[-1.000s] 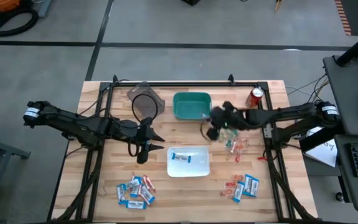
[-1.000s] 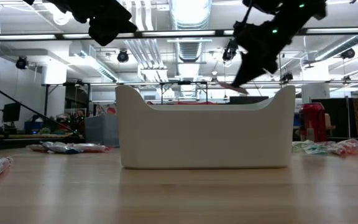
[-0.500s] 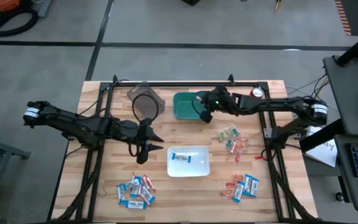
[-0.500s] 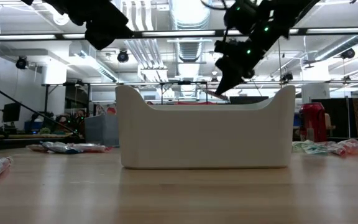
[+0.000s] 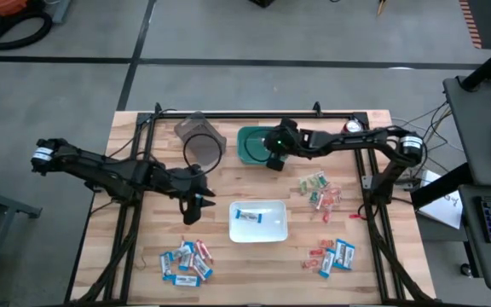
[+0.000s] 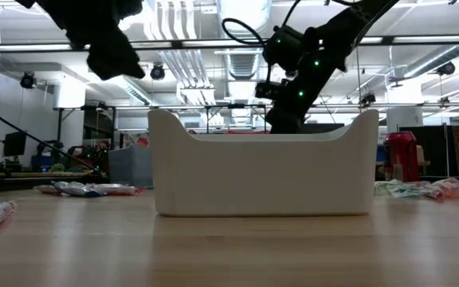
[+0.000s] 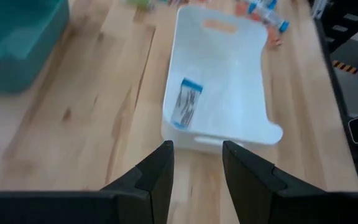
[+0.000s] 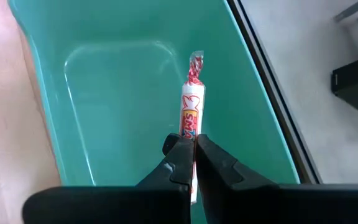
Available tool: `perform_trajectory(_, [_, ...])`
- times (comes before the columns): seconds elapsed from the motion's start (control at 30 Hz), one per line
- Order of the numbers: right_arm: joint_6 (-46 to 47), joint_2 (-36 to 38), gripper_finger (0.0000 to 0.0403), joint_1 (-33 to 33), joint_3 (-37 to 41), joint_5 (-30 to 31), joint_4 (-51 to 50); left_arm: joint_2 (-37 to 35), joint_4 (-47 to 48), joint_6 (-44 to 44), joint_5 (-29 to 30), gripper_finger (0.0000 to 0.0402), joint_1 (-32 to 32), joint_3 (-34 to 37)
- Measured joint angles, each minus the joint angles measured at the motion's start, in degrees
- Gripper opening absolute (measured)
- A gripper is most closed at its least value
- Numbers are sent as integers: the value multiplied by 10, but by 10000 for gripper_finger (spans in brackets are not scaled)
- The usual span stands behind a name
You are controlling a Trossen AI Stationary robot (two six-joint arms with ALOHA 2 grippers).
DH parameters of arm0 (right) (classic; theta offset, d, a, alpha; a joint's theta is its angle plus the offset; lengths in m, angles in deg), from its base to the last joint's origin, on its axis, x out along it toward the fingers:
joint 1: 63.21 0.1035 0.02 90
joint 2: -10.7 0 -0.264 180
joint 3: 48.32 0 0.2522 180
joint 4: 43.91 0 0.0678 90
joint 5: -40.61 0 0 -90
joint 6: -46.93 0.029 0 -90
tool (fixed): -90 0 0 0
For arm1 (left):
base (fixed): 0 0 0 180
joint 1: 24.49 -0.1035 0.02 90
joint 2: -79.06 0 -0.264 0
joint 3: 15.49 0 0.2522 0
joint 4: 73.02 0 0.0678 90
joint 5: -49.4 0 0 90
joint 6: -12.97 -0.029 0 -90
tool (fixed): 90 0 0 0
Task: Sort candy
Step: Put the white candy into the green bin, then put the white chocolate bar into the white bin
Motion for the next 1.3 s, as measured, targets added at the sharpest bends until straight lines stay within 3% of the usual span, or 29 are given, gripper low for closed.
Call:
perform_trajectory(0.17, [0, -6, 23, 0, -10, -37, 3, 2, 38, 16, -1, 121, 0, 0])
perform_trajectory(0.5, [19, 3, 100, 0, -24, -43, -3, 8, 51, 21, -2, 121, 1, 0])
perform_trajectory(0.67, [55, 36, 99, 2, -24, -47, -18, 22, 51, 38, -3, 121, 2, 0])
perform_trajectory(0.97, [125, 134, 99, 31, -22, -168, -85, 44, 90, 77, -37, 121, 6, 0])
perform_trajectory(1.2, [150, 196, 89, 101, -17, -174, -131, 58, 147, 95, -53, 121, 7, 0])
perform_trajectory(1.3, [157, 215, 86, 132, -15, -173, -143, 70, 146, 84, -105, 121, 11, 0])
